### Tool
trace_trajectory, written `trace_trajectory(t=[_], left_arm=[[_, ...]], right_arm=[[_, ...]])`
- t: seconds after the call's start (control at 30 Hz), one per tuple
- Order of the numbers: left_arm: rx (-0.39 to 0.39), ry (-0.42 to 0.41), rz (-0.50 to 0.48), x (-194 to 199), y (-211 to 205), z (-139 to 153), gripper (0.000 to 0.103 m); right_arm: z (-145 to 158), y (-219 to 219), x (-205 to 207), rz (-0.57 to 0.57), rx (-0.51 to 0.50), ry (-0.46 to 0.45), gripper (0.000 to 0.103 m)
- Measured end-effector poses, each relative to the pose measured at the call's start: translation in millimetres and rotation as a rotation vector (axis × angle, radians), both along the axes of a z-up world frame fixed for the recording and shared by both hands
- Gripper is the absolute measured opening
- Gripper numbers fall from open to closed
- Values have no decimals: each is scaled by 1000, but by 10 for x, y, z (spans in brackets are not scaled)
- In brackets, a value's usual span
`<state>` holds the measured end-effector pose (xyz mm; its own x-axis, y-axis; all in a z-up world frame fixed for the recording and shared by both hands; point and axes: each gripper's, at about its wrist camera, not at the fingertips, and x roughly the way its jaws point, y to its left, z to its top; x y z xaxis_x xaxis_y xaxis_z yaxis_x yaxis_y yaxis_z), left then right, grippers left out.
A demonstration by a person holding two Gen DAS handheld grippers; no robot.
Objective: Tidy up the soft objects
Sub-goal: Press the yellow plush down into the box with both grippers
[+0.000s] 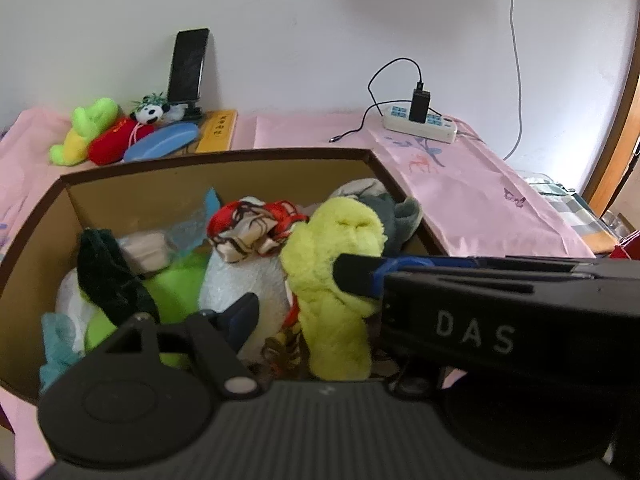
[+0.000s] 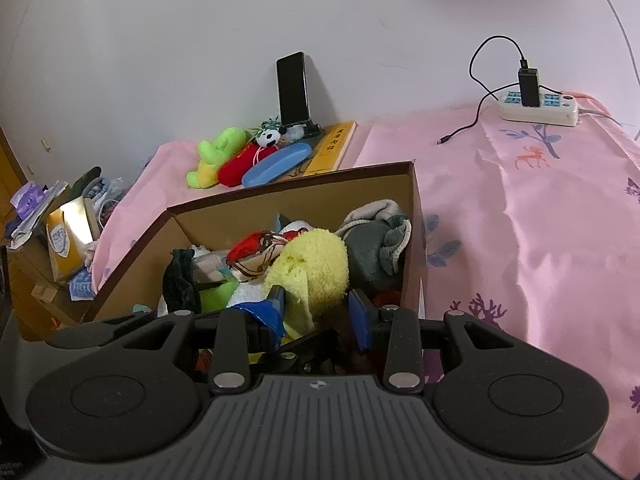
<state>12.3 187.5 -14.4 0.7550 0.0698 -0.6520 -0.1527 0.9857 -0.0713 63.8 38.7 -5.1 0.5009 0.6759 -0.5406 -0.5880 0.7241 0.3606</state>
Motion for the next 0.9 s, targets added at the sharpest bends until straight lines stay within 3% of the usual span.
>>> trace_trajectory(t=[0.4,0.57,0.9], left_arm=[[19,17,30,5,3,-65,70],[29,6,58,-16,0,-87,78],[-33,-10,99,-41,64,-154,80]], right_arm=[[-83,-37,-6,17,37,-32,17],[-96,-18,-28,10,48,-53,16],[-131,-37,-39,11,81,-65,16]])
